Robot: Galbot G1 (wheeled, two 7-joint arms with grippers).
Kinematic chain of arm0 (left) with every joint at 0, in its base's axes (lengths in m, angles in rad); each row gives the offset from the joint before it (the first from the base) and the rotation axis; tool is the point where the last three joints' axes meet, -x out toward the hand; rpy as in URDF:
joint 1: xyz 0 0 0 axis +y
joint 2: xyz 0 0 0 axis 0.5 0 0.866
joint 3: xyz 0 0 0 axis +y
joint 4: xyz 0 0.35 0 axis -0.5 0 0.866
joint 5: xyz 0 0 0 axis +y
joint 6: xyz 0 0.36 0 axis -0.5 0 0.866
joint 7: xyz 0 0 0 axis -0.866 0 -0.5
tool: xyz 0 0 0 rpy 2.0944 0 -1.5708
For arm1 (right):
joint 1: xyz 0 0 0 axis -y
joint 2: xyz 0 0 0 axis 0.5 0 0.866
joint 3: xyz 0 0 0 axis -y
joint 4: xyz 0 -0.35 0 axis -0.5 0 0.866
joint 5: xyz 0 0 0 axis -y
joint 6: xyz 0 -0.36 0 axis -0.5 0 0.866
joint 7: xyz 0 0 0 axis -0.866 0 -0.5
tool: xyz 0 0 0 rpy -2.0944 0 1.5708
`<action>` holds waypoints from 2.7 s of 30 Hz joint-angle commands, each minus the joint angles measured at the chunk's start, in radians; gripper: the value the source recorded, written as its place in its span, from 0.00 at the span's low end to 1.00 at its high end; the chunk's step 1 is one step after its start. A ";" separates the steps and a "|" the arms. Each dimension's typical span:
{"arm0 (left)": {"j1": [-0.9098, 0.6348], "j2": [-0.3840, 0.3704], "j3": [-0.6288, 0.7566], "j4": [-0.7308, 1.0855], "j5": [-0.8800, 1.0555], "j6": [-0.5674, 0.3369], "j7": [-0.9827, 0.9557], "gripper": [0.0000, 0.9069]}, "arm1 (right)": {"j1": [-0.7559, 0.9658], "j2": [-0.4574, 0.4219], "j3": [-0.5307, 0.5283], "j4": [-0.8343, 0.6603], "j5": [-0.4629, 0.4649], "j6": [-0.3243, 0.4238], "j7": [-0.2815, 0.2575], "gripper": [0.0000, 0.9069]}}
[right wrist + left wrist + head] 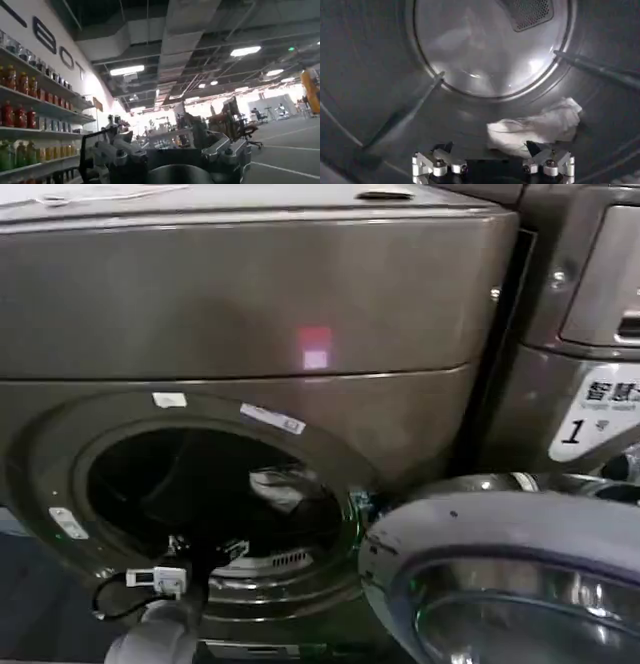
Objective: Grasp the clothes from the dryer.
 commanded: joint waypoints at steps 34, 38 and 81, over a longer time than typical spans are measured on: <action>-0.758 -0.004 -0.016 0.988 0.198 -0.123 0.102 1.00 | 0.031 -0.011 -0.045 -0.010 -0.008 0.011 0.000 1.00; -0.819 -0.007 -0.015 1.074 0.392 -0.156 0.218 1.00 | 0.034 -0.013 -0.053 -0.007 -0.009 0.012 -0.001 1.00; -1.146 0.058 0.023 1.373 1.237 -1.020 1.260 1.00 | 0.035 0.013 -0.082 0.001 -0.034 0.035 -0.002 1.00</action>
